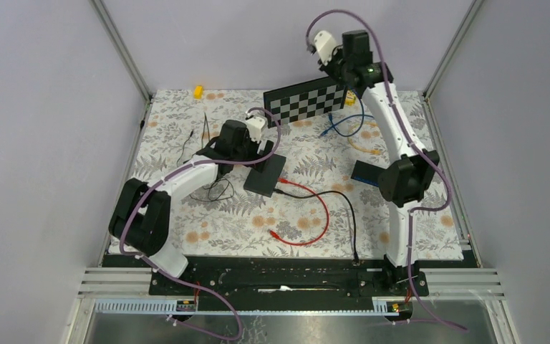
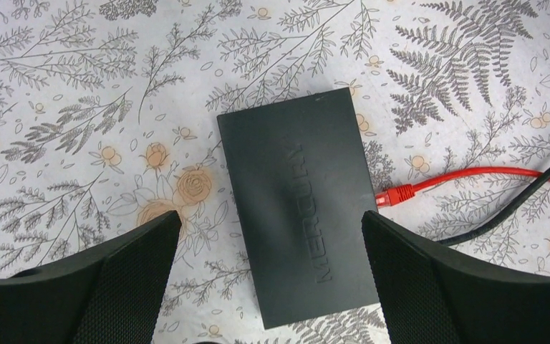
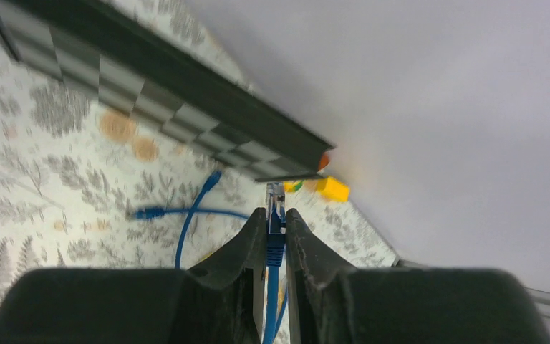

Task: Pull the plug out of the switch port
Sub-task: Place the connector at the center of the board.

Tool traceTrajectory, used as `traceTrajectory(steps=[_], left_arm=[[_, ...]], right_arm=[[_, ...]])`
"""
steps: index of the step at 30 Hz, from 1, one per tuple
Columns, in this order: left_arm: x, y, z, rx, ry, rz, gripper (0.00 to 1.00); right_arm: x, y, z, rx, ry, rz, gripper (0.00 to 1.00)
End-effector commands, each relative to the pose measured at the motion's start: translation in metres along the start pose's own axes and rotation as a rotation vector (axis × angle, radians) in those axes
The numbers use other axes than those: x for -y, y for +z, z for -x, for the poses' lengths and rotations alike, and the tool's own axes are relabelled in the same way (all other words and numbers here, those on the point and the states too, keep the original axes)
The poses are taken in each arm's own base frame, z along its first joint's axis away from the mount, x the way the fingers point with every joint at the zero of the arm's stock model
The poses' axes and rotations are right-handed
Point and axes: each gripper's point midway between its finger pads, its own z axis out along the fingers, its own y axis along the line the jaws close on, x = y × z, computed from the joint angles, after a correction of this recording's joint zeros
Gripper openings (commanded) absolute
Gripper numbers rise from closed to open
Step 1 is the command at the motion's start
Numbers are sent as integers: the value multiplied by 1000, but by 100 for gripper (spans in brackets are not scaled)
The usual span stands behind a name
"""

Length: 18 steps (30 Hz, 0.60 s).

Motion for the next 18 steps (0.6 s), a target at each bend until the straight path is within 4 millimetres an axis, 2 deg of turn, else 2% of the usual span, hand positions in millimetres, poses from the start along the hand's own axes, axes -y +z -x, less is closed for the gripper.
traceTrajectory(steps=[1,8,14,18], left_arm=[[-2,-16,17,74,6,-2,99],[-7,-24,12,77,8,10,99],[-11,-27,9,75,-1,17,99],[-14,-29,9,73,-11,19,99]], right_arm=[[-39,41,-66,-207,-148,72,3],[-93,67,-128,-353,-298,143,10],[-143,81,-146,-401,-315,224,11],[-153,94,-148,-433,-324,209,13]])
